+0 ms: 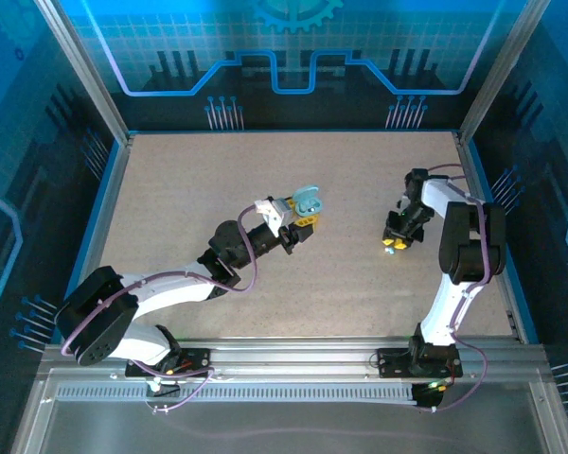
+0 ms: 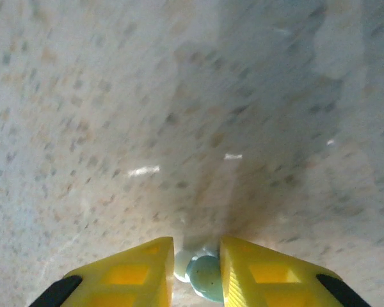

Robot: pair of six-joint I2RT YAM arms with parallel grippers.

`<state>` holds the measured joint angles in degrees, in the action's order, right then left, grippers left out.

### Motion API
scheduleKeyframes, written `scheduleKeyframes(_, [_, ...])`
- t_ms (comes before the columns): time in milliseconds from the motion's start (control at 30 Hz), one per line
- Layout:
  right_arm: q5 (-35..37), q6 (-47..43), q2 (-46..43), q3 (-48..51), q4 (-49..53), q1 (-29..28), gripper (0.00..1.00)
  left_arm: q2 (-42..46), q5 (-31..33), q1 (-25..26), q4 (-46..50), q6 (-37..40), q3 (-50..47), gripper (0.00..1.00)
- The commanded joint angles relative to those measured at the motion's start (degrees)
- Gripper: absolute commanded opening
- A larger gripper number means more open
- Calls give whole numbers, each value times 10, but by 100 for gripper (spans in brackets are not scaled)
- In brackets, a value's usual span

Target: Insert the wireless bluetooth earbuds into the charging case

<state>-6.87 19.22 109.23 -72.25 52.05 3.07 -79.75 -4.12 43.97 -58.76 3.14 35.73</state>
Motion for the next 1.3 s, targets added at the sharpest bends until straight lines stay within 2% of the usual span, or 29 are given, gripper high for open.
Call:
scheduleKeyframes(0, [-29, 4, -38, 20, 18, -29, 27, 17, 3, -5, -10, 2, -5, 28])
scheduleKeyframes(267, [-68, 9, -77, 38, 23, -67, 28, 16, 2, -5, -9, 1, -6, 29])
scheduleKeyframes(467, [-17, 16, -94, 31, 20, -61, 32, 19, 2, -5, -8, 0, -7, 29])
scheduleKeyframes(733, [11, 7, -50, 8, 4, -50, 40, 23, 3, -5, -1, 2, -5, 29])
scheduleKeyframes(1033, [0, -8, 22, -17, 8, -59, 39, 26, 4, -5, 2, 2, -5, 29])
scheduleKeyframes(1267, [-19, -31, 24, -15, 15, -88, 36, 25, 2, -5, 4, 1, -2, 29])
